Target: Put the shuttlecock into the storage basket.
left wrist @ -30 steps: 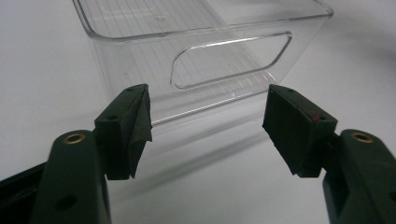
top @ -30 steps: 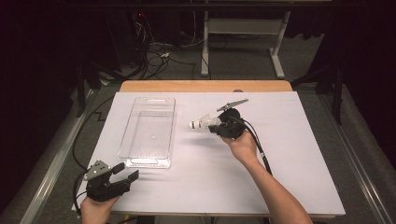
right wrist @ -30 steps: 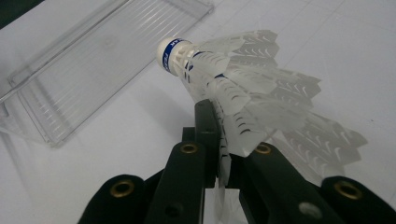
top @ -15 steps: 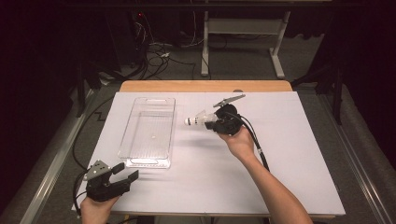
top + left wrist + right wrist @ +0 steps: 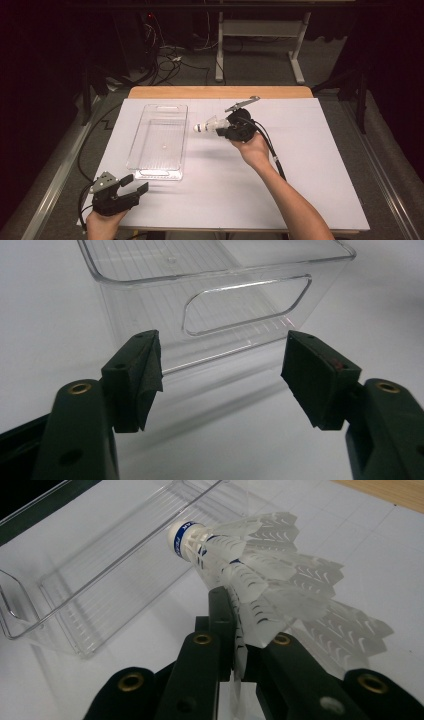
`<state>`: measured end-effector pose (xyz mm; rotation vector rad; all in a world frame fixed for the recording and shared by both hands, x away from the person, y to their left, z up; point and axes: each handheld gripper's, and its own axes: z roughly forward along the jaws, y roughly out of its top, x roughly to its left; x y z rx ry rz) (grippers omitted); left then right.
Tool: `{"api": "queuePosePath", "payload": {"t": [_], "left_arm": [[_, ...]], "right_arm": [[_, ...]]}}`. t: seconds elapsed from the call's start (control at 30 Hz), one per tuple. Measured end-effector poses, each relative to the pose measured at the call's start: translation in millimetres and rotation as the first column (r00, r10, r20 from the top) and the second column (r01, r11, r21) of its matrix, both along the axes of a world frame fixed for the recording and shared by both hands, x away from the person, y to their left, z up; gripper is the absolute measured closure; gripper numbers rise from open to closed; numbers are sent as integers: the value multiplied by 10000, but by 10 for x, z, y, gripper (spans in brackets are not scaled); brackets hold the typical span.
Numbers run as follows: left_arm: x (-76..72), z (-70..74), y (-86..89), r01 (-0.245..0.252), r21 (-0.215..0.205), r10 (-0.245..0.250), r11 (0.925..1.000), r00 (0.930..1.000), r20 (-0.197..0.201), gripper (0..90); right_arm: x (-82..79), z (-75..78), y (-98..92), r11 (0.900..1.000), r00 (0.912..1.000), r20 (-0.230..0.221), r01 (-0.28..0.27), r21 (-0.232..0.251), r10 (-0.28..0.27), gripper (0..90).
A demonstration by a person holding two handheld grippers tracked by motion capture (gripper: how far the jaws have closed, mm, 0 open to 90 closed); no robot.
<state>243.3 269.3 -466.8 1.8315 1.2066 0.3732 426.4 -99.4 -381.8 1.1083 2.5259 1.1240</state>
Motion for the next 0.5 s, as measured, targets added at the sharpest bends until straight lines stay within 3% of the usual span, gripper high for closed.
{"api": "queuePosePath", "payload": {"t": [0.5], "left_arm": [[-1,1,1,33,14,-33,10000,10000,2,331]], "right_arm": [[40,55,151,9997,9997,38,-242,-17,242,894]]}}
